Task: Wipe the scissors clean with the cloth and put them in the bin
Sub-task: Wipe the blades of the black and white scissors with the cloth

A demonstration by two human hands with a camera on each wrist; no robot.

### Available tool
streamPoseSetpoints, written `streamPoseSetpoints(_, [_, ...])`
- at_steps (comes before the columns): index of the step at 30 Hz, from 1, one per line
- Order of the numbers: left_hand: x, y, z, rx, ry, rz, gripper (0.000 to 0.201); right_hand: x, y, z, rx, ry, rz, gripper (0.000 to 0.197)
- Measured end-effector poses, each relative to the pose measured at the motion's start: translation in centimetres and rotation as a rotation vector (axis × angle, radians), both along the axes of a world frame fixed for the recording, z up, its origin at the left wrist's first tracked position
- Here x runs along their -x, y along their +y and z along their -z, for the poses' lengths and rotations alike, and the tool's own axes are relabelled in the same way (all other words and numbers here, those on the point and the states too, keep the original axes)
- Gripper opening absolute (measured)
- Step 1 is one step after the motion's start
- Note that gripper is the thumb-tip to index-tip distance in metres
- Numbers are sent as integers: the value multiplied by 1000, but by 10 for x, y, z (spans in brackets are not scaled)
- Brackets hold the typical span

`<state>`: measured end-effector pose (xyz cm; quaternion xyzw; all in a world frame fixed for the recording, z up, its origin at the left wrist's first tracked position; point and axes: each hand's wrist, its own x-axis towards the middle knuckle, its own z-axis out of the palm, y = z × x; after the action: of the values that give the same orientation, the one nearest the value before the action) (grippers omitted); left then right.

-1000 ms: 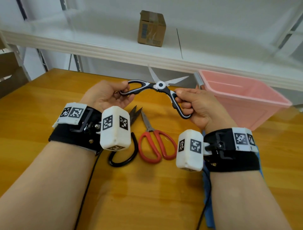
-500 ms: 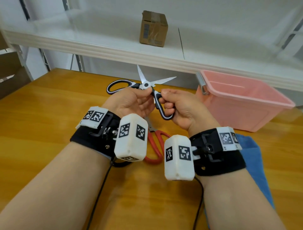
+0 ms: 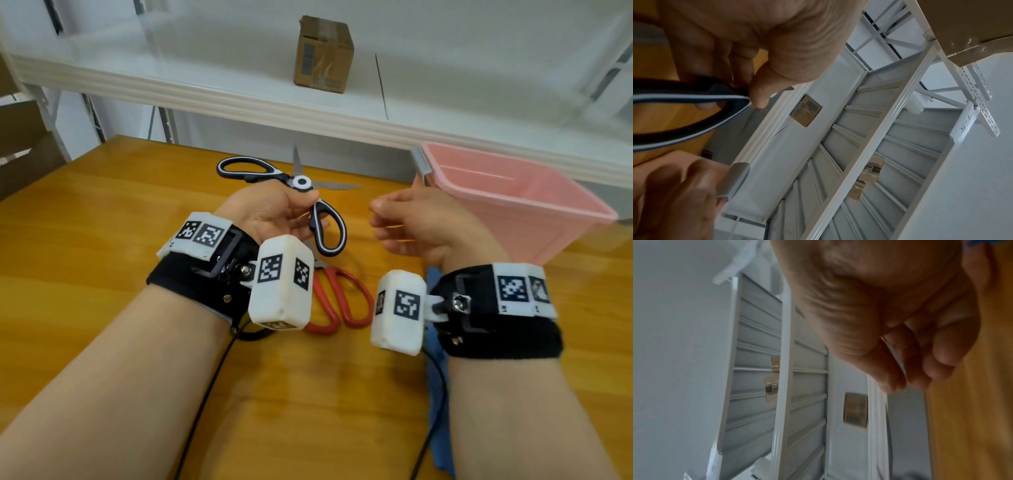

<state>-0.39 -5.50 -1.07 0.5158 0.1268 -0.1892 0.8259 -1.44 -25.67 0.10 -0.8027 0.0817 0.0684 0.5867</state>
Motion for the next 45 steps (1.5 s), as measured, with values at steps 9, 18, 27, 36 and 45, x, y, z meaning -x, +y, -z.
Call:
streamPoseSetpoints(9, [2, -3, -2, -32, 1, 53, 10, 9, -82, 11, 665, 293, -23, 26])
streamPoseSetpoints(18, [2, 2, -4, -31, 1, 50, 16, 17, -52, 5, 763, 363, -239, 15])
streamPoseSetpoints(27, [0, 13, -9, -40, 9, 20, 11, 15, 14, 6, 784, 277, -494, 25])
streamPoseSetpoints(36, [-4, 21, -8, -51, 7, -19, 10, 10, 44, 16, 619, 225, -449, 27])
streamPoseSetpoints(45, [-4, 31, -10, -17, -1, -74, 3, -3, 31, 20, 372, -131, -251, 30])
